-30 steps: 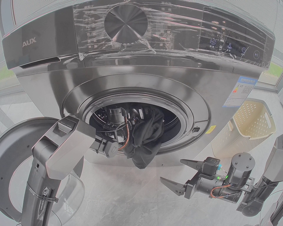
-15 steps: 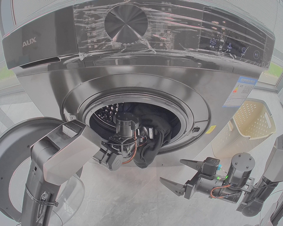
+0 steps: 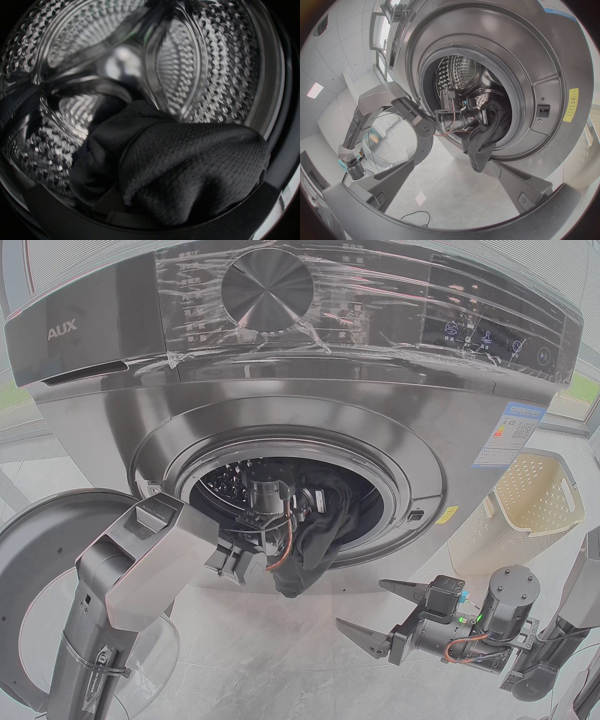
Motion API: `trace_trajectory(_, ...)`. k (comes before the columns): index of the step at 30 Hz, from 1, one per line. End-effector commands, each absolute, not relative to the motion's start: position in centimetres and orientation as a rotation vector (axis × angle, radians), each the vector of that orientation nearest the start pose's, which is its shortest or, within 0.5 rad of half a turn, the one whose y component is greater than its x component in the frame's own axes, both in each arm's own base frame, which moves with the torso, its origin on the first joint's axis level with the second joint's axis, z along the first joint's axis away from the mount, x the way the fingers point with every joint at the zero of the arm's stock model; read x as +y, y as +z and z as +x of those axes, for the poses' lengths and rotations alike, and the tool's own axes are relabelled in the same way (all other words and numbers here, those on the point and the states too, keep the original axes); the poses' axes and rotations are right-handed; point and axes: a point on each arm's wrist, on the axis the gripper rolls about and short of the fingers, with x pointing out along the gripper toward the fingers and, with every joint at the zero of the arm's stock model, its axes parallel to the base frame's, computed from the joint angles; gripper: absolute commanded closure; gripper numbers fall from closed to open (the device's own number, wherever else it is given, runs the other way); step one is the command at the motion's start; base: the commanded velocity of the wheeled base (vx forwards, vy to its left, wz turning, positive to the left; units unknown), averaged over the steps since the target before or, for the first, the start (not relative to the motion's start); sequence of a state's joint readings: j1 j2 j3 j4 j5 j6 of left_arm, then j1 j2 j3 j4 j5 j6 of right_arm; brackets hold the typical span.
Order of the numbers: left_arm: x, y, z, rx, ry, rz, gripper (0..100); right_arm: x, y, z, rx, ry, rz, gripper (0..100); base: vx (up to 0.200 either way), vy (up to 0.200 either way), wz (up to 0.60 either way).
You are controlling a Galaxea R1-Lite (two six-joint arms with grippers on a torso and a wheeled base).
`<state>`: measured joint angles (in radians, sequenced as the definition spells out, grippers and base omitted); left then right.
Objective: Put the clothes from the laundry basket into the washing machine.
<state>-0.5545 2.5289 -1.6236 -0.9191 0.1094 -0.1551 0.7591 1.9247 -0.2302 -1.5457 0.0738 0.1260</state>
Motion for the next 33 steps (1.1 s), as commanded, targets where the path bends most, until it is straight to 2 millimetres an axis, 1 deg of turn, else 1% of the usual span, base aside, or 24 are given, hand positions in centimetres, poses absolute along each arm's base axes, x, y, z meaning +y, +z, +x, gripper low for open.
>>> trace_trajectory(1,-25.4,10.9,47.3,-0.121,-0.319,-0.215,100,18.0,8.3,18.7,0.195,0.822,0.067,0,0.0,0.0,0.0)
trace_trajectory(2,-25.4,10.9,47.3,-0.121,-0.319,-0.215,100,18.0,8.3,18.7,0.195,0.822,0.067,0,0.0,0.0,0.0)
trace_trajectory(3,-24.9,11.9,48.0,-0.148,-0.298,-0.237,100,18.1,8.4,18.7,0.194,0.824,0.068,0,0.0,0.0,0.0)
trace_trajectory(6,-24.3,12.7,48.7,-0.177,-0.278,-0.257,100,18.0,8.3,18.7,0.195,0.824,0.067,0,0.0,0.0,0.0)
trace_trajectory(7,-24.0,13.4,48.9,-0.197,-0.268,-0.265,100,18.0,8.3,18.7,0.195,0.824,0.067,0,0.0,0.0,0.0)
trace_trajectory(11,-23.7,13.5,49.0,-0.195,-0.263,-0.267,100,18.0,8.3,18.7,0.195,0.824,0.067,0,0.0,0.0,0.0)
trace_trajectory(12,-23.7,13.5,49.0,-0.195,-0.263,-0.267,0,18.0,8.3,18.7,0.195,0.824,0.067,0,0.0,0.0,0.0)
trace_trajectory(15,-24.0,13.1,48.8,-0.18,-0.268,-0.263,0,18.0,8.3,18.7,0.196,0.824,0.067,0,0.0,0.0,0.0)
trace_trajectory(18,-24.1,12.1,48.1,-0.115,-0.268,-0.237,0,18.0,8.3,18.7,0.198,0.822,0.066,0,0.0,0.0,0.0)
trace_trajectory(19,-24.0,12.0,48.1,-0.109,-0.268,-0.235,0,18.0,8.3,18.7,0.198,0.822,0.066,0,0.0,0.0,0.0)
trace_trajectory(20,-23.9,11.8,47.3,-0.065,-0.268,-0.217,0,18.0,8.3,18.7,0.198,0.822,0.066,0,0.0,0.0,0.0)
trace_trajectory(21,-24.0,11.2,46.1,0.001,-0.29,-0.192,0,18.0,8.3,18.7,0.198,0.822,0.066,0,0.0,0.0,0.0)
trace_trajectory(22,-24.0,10.8,45.4,0.035,-0.298,-0.179,0,18.0,8.3,18.7,0.196,0.824,0.067,0,0.0,0.0,0.0)
trace_trajectory(23,-24.0,10.8,45.4,0.035,-0.298,-0.179,0,18.0,8.3,18.7,0.196,0.824,0.067,0,0.0,0.0,0.0)
trace_trajectory(24,-24.2,10.7,44.1,0.08,-0.33,-0.162,0,18.0,8.3,18.7,0.196,0.824,0.067,0,0.0,0.0,0.0)
trace_trajectory(27,-24.5,10.0,41.9,0.15,-0.396,-0.138,0,18.0,8.3,18.7,0.196,0.824,0.067,0,0.0,0.0,0.0)
trace_trajectory(30,-24.9,9.0,40.5,0.201,-0.441,-0.107,0,18.0,8.3,18.7,0.198,0.824,0.066,0,0.0,0.0,0.0)
trace_trajectory(33,-24.9,8.5,40.3,0.215,-0.452,-0.087,0,18.0,8.3,18.7,0.196,0.825,0.065,0,0.0,0.0,0.0)
